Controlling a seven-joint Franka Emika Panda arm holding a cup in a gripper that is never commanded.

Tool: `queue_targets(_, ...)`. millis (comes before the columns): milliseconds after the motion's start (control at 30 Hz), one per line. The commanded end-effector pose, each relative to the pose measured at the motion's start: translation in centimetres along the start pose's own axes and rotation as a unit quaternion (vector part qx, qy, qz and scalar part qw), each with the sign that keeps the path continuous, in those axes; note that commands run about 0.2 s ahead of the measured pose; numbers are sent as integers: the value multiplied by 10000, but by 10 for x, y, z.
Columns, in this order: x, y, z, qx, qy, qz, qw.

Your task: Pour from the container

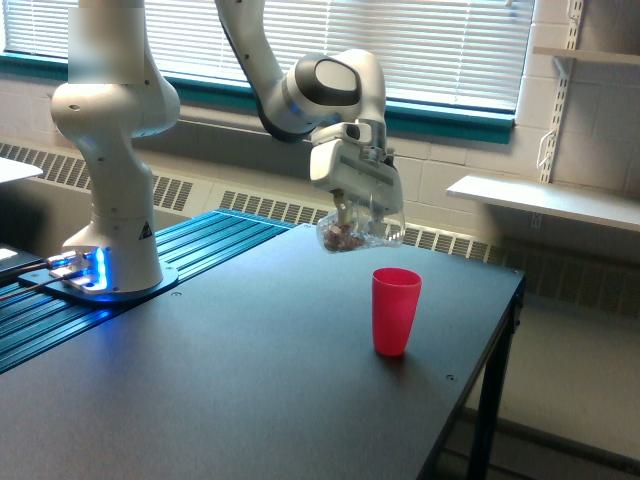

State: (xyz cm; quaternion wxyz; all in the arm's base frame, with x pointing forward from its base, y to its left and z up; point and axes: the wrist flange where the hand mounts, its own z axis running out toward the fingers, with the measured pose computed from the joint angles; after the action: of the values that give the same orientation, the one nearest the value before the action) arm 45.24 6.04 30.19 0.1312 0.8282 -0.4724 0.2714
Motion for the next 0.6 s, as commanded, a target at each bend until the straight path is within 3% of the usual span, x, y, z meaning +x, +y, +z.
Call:
queue_targets(33,6,12,-3,51,226,-722,9971)
queue_targets(200,17,21,-1,8,326,-882,9956)
queue_targets(400,30,28,2,-136,219,-794,9965)
queue_targets(600,35,32,9,-279,284,-1064,9935)
